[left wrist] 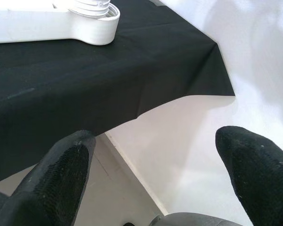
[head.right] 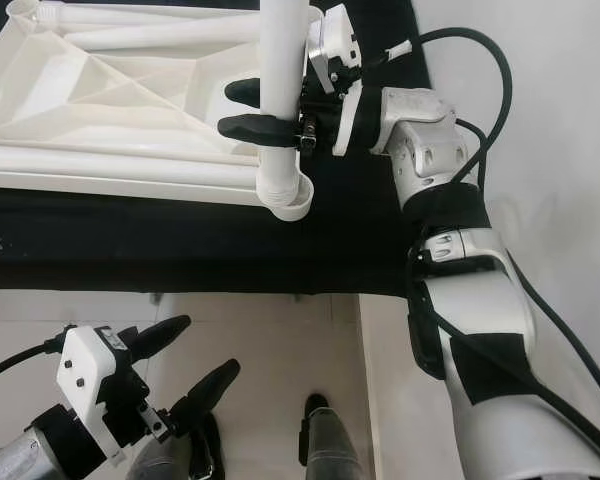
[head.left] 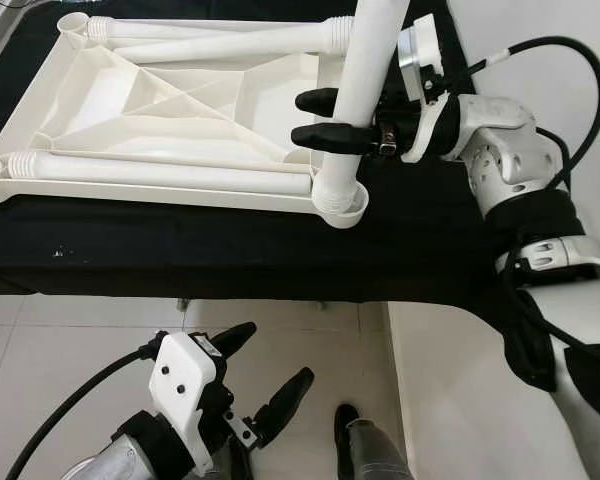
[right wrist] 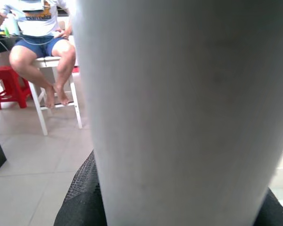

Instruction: Building children table

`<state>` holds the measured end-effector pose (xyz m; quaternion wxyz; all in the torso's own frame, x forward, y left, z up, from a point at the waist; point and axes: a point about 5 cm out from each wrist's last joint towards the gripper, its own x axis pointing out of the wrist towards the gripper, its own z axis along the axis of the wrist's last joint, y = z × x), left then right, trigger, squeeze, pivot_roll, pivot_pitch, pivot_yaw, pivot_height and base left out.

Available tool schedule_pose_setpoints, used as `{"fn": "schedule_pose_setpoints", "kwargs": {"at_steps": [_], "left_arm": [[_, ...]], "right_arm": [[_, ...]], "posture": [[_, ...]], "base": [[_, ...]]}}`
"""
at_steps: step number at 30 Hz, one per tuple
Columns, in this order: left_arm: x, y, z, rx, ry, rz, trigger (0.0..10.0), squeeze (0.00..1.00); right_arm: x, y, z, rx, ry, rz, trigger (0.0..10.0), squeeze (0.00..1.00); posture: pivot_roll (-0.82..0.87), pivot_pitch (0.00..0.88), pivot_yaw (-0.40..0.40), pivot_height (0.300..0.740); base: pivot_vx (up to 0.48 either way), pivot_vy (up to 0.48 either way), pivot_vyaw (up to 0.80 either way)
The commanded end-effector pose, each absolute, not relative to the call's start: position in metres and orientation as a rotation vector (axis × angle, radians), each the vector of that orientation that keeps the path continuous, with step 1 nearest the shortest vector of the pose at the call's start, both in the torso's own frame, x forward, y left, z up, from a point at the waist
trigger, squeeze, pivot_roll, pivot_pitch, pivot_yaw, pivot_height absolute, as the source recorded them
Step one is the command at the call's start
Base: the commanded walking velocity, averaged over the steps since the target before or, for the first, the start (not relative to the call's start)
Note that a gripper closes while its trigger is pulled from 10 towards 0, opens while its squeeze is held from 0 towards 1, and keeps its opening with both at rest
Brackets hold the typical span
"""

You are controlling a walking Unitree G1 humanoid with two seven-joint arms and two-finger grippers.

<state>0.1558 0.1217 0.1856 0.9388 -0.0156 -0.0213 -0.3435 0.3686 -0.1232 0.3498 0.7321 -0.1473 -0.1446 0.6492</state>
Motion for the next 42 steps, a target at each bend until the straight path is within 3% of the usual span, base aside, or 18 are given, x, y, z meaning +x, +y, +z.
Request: {"fn": "schedule_pose_setpoints", "kwargs": {"at_steps": [1, 25, 42], "left_arm": [[0.152, 0.120, 0.184, -0.033, -0.019, -0.722, 10.0, 0.00], [0.152, 0.121, 0.185, -0.026, -0.019, -0.721, 10.0, 0.00], [0.153, 0.122, 0.184, -0.025, -0.019, -0.722, 10.0, 0.00]], "right_arm": [[0.371, -0.126, 0.332, -0.295, -0.222, 1.460, 10.0, 0.00], [0.377, -0.134, 0.337, -0.287, -0.224, 1.393, 10.0, 0.00], [0.368, -0.123, 0.329, -0.322, -0.173, 1.575, 10.0, 0.00]], "posture": [[0.02, 0.412, -0.008, 0.740], [0.02, 0.411, -0.004, 0.740], [0.02, 0.412, -0.004, 0.740]], "base": [[0.000, 0.000, 0.00], [0.000, 0.000, 0.00], [0.000, 0.000, 0.00]]}}
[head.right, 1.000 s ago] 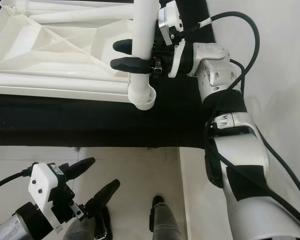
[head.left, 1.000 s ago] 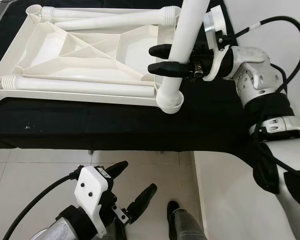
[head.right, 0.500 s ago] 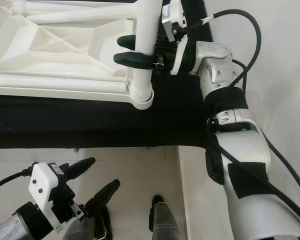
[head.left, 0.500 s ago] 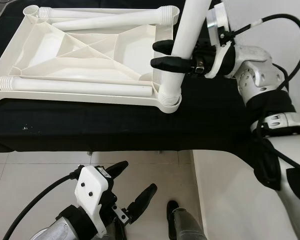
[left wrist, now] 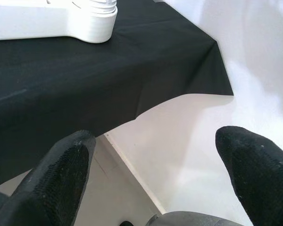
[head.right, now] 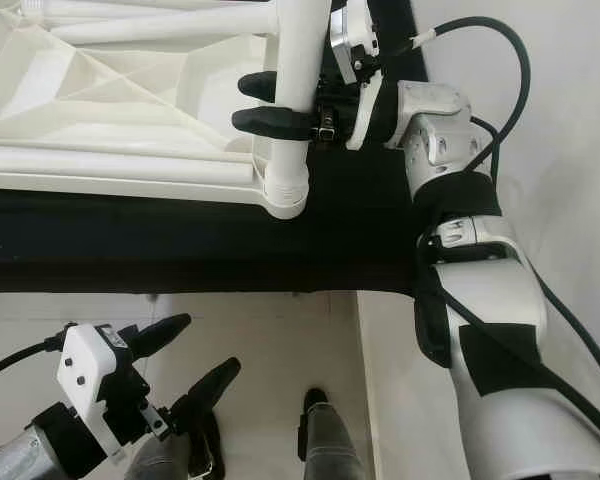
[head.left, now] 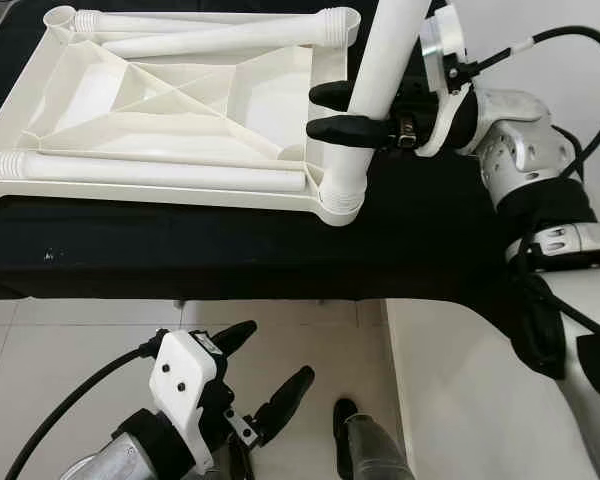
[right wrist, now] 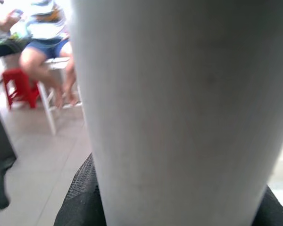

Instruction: Building children table

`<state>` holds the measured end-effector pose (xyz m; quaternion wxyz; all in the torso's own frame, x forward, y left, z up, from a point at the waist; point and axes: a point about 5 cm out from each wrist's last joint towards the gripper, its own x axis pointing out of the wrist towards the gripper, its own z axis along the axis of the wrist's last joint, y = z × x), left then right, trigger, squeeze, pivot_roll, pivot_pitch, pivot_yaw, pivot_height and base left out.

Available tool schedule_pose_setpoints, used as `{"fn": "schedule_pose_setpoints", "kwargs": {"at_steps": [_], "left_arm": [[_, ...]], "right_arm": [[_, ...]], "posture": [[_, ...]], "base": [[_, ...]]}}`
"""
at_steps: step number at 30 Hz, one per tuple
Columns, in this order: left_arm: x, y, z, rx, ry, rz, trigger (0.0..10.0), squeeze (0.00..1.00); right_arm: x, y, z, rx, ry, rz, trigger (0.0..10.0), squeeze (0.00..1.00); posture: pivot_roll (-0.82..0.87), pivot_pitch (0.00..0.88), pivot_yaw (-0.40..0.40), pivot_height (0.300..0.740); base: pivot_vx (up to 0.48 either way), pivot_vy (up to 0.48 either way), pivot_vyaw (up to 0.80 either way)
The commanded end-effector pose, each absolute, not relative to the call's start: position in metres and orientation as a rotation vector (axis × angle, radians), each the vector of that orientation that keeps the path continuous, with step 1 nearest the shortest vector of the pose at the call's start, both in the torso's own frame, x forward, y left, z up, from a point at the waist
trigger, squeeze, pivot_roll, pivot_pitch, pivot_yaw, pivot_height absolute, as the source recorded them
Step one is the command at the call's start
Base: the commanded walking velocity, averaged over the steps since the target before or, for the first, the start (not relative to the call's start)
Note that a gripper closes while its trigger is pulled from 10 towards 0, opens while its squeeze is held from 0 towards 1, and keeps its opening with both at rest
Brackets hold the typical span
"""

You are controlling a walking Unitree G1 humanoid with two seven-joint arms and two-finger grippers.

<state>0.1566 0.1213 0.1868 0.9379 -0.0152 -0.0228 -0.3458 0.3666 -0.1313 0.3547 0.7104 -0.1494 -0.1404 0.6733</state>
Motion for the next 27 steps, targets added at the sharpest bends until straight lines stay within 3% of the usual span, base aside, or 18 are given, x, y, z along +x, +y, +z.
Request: {"fn": "schedule_pose_setpoints", "kwargs": {"at_steps": [1, 13, 27], "left_arm": [[0.153, 0.122, 0.184, -0.025, -0.020, -0.721, 10.0, 0.00], [0.154, 0.121, 0.184, -0.025, -0.021, -0.722, 10.0, 0.00], [0.154, 0.121, 0.183, -0.029, -0.022, -0.726, 10.0, 0.00]], "right_arm": [[0.366, -0.120, 0.328, -0.338, -0.168, 1.597, 10.0, 0.00], [0.365, -0.099, 0.324, -0.440, -0.134, 1.592, 10.0, 0.00], [0.381, -0.091, 0.316, -0.360, -0.062, 1.341, 10.0, 0.00]], "posture": [[0.02, 0.412, -0.004, 0.740], [0.02, 0.407, -0.005, 0.740], [0.01, 0.396, -0.005, 0.740]], "base": [[0.000, 0.000, 0.00], [0.000, 0.000, 0.00], [0.000, 0.000, 0.00]]}}
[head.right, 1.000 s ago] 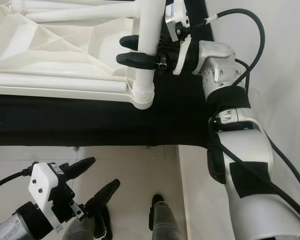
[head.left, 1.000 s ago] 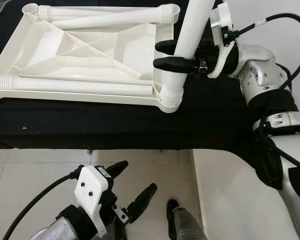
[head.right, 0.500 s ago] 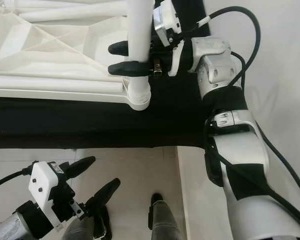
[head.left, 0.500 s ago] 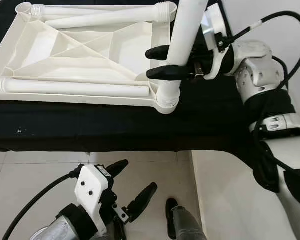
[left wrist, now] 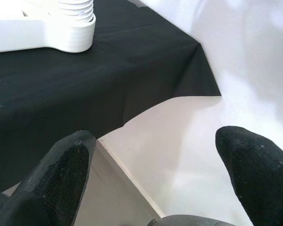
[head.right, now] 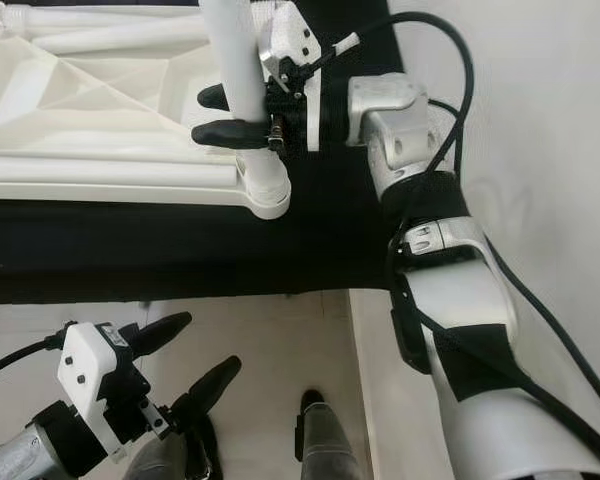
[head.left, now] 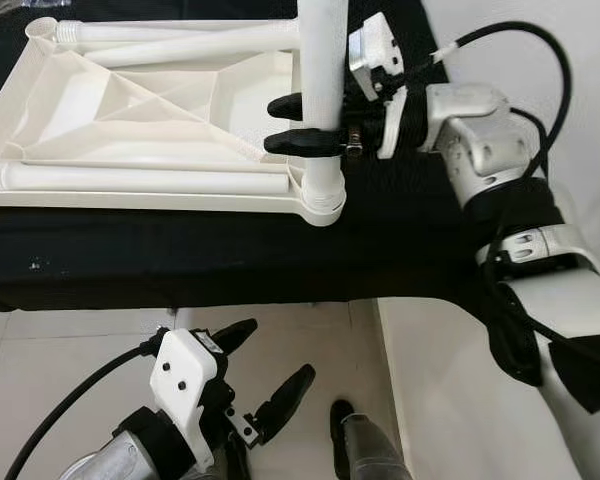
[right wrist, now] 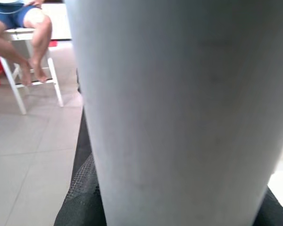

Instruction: Building children table

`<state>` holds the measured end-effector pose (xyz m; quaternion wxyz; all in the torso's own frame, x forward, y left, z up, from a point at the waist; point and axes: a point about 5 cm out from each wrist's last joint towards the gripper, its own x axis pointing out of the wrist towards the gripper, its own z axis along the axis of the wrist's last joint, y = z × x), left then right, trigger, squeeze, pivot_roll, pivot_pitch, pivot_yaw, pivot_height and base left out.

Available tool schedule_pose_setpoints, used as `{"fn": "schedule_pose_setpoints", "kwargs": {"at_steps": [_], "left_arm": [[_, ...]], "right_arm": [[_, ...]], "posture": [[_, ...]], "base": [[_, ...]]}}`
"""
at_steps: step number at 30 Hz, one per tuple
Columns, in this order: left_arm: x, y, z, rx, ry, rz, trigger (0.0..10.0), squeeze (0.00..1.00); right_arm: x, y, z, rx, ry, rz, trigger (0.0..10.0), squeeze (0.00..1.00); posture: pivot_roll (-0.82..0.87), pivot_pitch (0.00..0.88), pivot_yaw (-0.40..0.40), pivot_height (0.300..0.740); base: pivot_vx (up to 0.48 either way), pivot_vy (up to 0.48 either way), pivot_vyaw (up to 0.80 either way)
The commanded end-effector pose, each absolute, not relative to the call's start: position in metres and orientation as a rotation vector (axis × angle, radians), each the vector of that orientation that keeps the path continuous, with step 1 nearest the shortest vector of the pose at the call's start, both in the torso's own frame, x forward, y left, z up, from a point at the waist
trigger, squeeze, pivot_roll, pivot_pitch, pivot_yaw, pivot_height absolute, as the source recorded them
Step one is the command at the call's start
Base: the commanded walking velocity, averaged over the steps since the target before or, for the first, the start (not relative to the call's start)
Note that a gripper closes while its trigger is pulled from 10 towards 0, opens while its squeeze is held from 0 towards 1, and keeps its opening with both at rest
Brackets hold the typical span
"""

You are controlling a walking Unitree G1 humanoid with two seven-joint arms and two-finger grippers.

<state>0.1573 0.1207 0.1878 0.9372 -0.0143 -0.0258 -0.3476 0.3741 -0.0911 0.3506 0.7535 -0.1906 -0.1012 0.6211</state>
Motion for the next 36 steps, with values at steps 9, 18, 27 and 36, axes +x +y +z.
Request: {"fn": "schedule_pose_setpoints", "kwargs": {"at_steps": [9, 18, 27, 36], "left_arm": [[0.156, 0.120, 0.183, -0.032, -0.023, -0.727, 10.0, 0.00], [0.158, 0.120, 0.183, -0.030, -0.025, -0.727, 10.0, 0.00], [0.160, 0.121, 0.182, -0.028, -0.024, -0.730, 10.0, 0.00], [0.162, 0.122, 0.181, -0.025, -0.025, -0.729, 10.0, 0.00]], "right_arm": [[0.388, -0.101, 0.313, -0.259, -0.052, 1.212, 10.0, 0.00], [0.390, -0.119, 0.310, -0.130, -0.107, 1.056, 10.0, 0.00], [0.383, -0.120, 0.307, -0.115, -0.134, 1.027, 10.0, 0.00], [0.374, -0.118, 0.308, -0.112, -0.182, 0.982, 10.0, 0.00]], "posture": [[0.00, 0.396, -0.005, 0.740], [0.00, 0.395, -0.006, 0.740], [-0.01, 0.390, 0.006, 0.740], [-0.01, 0.383, 0.005, 0.740]], "base": [[0.000, 0.000, 0.00], [0.000, 0.000, 0.00], [0.000, 0.000, 0.00], [0.000, 0.000, 0.00]]}}
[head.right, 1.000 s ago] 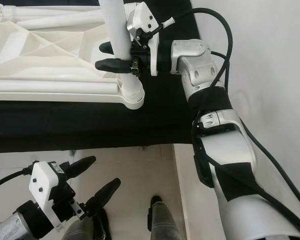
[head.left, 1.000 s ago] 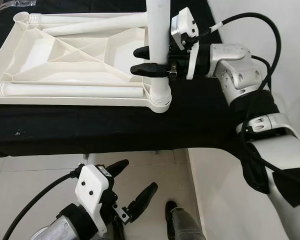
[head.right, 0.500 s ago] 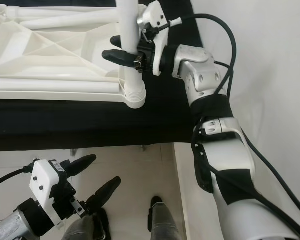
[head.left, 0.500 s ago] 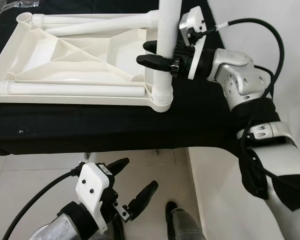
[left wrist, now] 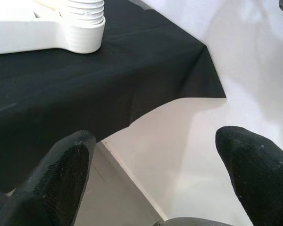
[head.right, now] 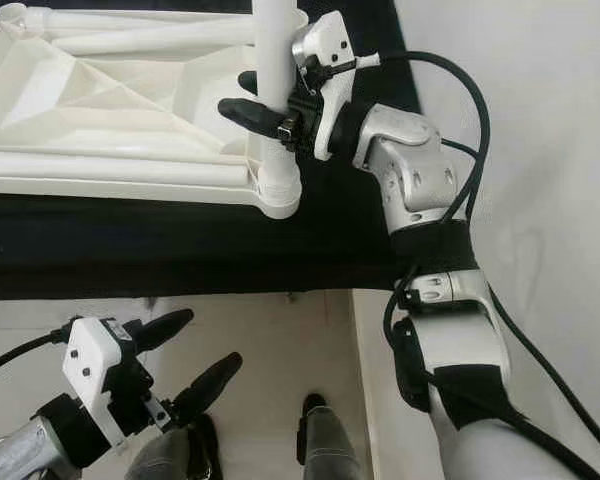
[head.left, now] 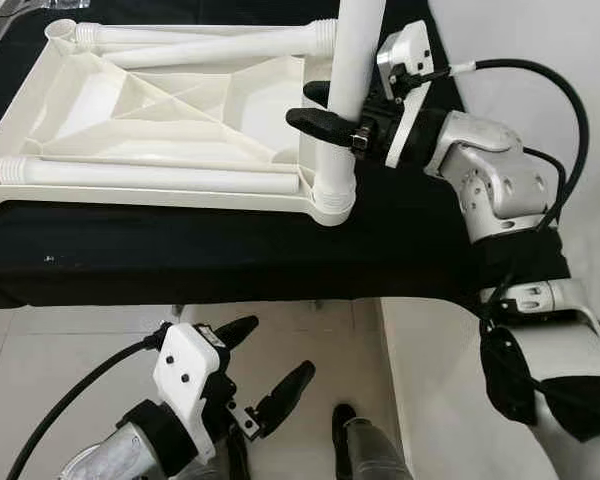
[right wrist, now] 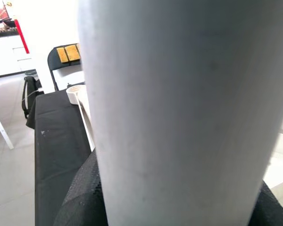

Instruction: Building children table

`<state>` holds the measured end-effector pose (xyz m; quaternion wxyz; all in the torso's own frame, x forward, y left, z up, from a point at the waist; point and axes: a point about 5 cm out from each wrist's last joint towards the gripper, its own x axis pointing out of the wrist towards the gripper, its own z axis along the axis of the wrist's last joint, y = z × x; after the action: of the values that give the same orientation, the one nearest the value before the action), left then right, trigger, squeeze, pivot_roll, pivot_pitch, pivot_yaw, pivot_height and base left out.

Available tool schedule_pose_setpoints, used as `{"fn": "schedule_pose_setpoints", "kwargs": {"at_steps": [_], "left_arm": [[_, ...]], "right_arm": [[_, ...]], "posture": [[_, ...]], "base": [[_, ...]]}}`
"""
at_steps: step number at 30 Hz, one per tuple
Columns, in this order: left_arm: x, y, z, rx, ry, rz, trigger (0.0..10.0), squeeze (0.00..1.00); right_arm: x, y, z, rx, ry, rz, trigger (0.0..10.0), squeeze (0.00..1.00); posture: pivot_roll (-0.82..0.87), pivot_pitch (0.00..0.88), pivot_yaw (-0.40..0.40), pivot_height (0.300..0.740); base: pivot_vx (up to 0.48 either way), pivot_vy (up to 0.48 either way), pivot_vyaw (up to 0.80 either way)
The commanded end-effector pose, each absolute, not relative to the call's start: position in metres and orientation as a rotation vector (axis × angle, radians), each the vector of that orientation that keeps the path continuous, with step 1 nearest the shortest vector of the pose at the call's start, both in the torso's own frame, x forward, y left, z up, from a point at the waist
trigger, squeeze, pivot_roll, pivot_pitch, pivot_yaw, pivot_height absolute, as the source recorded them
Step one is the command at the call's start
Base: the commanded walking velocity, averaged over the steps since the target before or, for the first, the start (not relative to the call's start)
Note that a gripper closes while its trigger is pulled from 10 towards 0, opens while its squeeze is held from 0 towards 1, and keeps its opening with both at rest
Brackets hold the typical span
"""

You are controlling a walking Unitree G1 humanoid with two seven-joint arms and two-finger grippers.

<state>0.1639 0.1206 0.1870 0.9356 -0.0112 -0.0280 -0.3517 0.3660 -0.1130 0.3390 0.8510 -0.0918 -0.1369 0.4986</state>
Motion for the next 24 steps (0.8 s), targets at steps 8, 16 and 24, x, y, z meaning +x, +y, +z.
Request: {"fn": "schedule_pose_setpoints", "kwargs": {"at_steps": [8, 16, 24], "left_arm": [[0.161, 0.123, 0.180, -0.025, -0.022, -0.726, 10.0, 0.00], [0.165, 0.124, 0.179, -0.019, -0.022, -0.727, 10.0, 0.00], [0.170, 0.127, 0.176, -0.015, -0.020, -0.720, 10.0, 0.00]], "right_arm": [[0.370, -0.133, 0.291, -0.139, -0.125, 0.555, 10.0, 0.00], [0.312, -0.129, 0.246, -0.143, -0.083, 0.025, 10.0, 0.00], [0.311, -0.109, 0.246, -0.068, -0.058, 0.049, 10.0, 0.00]], "posture": [[-0.01, 0.379, -0.012, 0.740], [-0.01, 0.368, 0.008, 0.740], [-0.01, 0.353, 0.013, 0.740]], "base": [[0.000, 0.000, 0.00], [0.000, 0.000, 0.00], [0.000, 0.000, 0.00]]}}
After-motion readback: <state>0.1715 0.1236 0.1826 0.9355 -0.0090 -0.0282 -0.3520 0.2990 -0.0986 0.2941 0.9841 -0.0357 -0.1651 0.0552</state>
